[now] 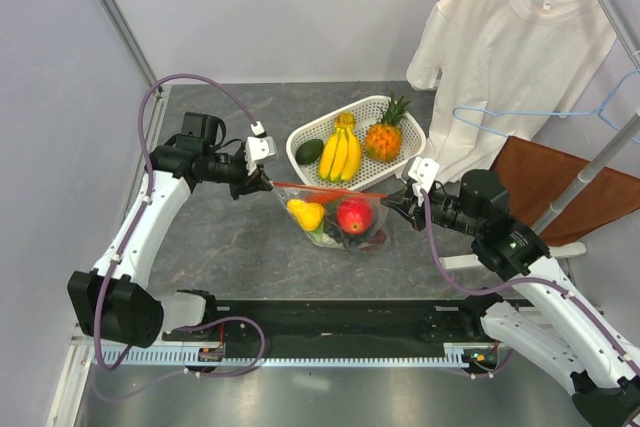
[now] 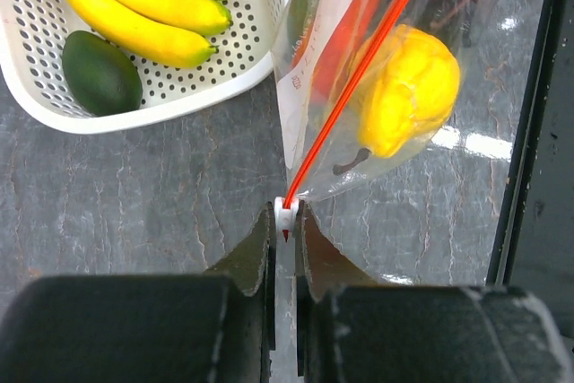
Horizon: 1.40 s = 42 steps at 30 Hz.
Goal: Place the food in the zip-top bag and seal the zipper
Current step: Zip the zipper food storage bag at the center of the board, then place the zipper food storage bag at the center of the board.
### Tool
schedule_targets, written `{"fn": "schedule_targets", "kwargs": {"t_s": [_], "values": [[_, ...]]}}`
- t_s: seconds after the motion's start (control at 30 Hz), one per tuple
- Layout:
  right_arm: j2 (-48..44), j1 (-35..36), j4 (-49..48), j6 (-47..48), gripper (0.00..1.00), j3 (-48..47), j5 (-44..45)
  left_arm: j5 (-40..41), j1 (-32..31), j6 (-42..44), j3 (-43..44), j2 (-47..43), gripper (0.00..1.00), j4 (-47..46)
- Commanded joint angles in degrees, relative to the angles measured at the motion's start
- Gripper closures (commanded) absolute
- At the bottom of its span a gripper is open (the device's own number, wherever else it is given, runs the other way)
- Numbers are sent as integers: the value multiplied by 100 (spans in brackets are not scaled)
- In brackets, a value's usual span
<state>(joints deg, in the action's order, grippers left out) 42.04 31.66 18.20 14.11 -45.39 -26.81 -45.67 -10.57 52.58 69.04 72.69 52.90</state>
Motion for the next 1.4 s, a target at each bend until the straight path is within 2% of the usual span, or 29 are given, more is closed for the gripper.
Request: {"fn": "schedule_targets", "kwargs": {"t_s": [0.0,0.03,0.17,0.27,0.3,0.5,0.7,0.83,0.93,0.97,1.0,1.03,1.1,1.13,1.2,1.23,1.3,1.33,1.37], "values": [[-205,-63,-70,-40,100,-76,98,744,362,605,-118,-325,90,71],[-170,-63,-71,-57,100,-84,36,674,362,561,-84,-360,86,80],[14,-63,-123,-110,100,-111,-254,-178,266,140,276,-474,45,159],[93,-63,-176,-163,100,-102,-325,-40,-391,-335,628,-431,34,133],[102,-63,-202,-172,100,-93,-377,92,-828,-562,672,-413,33,2],[24,-55,-168,-189,100,-111,-395,743,-2070,-1372,690,-299,30,-605],[-82,-55,-150,-172,100,-67,-466,1077,-2713,-1706,646,105,30,-974],[-126,-55,-158,-172,100,-49,-518,1428,-2907,-1760,673,404,34,-1159],[-152,-55,-167,-180,100,-58,-562,1482,-2960,-1777,664,545,40,-1064],[-161,-55,-141,-189,100,-75,-606,1447,-2969,-1803,664,528,56,-941],[-187,-63,-115,-180,100,-93,-632,1429,-2960,-1847,655,493,66,-888],[-222,-55,-88,-198,100,-102,-641,1412,-2969,-1908,638,414,81,-852],[-258,-55,-36,-250,100,-120,-711,1368,-2969,-2076,576,142,95,-712],[-275,-63,-18,-355,89,-137,-747,1350,-2960,-2137,550,28,98,-668],[-267,-55,148,-435,63,-242,-843,1368,-2942,-2190,523,-323,98,-484],[-232,-55,219,-470,47,-304,-852,1429,-2907,-2190,523,-412,98,-265],[-232,-55,351,-646,33,-453,-800,1482,-2671,-2199,584,-606,98,-36],[-240,-55,369,-716,20,-506,-721,1552,-2583,-2156,628,-754,98,226],[-232,-46,404,-847,15,-602,-677,1587,-2495,-2025,681,-808,98,342]]}}
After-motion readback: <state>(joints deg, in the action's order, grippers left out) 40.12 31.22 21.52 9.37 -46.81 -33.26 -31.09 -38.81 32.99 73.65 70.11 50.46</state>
